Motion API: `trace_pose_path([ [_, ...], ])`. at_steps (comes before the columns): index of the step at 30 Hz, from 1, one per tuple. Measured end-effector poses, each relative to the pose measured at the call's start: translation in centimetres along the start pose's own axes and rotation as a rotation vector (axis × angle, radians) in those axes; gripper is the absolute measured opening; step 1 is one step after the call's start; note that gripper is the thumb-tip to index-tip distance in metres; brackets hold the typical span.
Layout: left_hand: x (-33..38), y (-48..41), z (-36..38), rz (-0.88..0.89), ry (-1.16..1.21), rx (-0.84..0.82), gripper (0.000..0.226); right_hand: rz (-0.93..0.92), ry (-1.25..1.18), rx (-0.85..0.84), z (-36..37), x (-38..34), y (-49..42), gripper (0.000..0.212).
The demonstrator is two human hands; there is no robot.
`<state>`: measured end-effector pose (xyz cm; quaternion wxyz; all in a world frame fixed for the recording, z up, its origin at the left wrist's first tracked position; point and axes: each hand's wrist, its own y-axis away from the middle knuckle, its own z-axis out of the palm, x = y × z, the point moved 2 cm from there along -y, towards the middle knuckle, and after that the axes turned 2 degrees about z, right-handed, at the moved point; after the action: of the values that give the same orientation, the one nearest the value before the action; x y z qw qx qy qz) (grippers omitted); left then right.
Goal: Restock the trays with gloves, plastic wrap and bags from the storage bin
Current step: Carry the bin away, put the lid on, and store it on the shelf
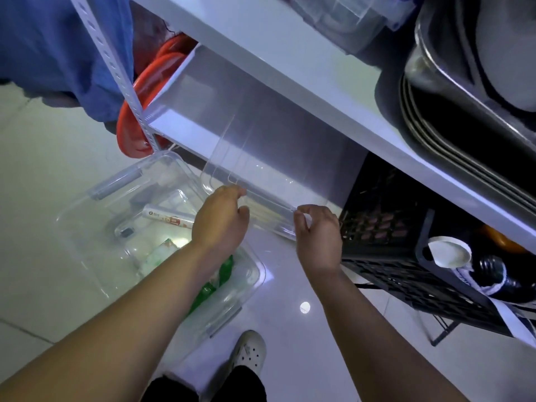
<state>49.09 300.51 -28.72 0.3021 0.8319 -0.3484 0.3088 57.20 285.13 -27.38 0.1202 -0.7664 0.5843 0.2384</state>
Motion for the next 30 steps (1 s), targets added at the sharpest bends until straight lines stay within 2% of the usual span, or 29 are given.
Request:
trace_pose_path([
  [7, -5.8, -5.1, 2.0, -0.009, -0.247, -0.077, 0.039, 0.105, 0.207, -0.178, 4.7, 5.7, -2.3, 0.032],
  [11, -7.6, -9.2, 3.6, -0.045, -0.324, -0.058, 0.034, 0.145, 0.325, -0.193, 7.2, 8.6, -3.3, 0.044],
  [14, -8.2, -11.7, 4.7, -0.136, -0.290, 0.000, 0.039, 0.171, 0.392, -0.184, 8.8, 10.1, -3.7, 0.045],
  [17, -9.1, -13.7, 5.3, -0.306, -0.219, 0.053, 0.042, 0.158, 0.447, -0.165, 10.1, 10.9, -3.9, 0.042],
  [21, -10.0, -15.0, 4.6, -0.324, -0.288, 0.103, 0.041, 0.198, 0.362, -0.076, 11.1, 11.1, -3.9, 0.032],
  [24, -10.0, -13.2, 3.3, -0.255, -0.262, 0.193, 0.042, 0.218, 0.315, -0.025, 11.3, 11.0, -3.6, 0.038],
  [27, -11.0, -7.9, 2.2, -0.209, -0.246, 0.318, 0.037, 0.365, 0.105, -0.036, 11.2, 11.0, -2.8, 0.049],
  [30, -13.5, -1.3, 2.2, -0.238, -0.282, 0.335, 0.038, 0.520, 0.007, -0.131, 11.1, 11.4, -1.3, 0.044],
])
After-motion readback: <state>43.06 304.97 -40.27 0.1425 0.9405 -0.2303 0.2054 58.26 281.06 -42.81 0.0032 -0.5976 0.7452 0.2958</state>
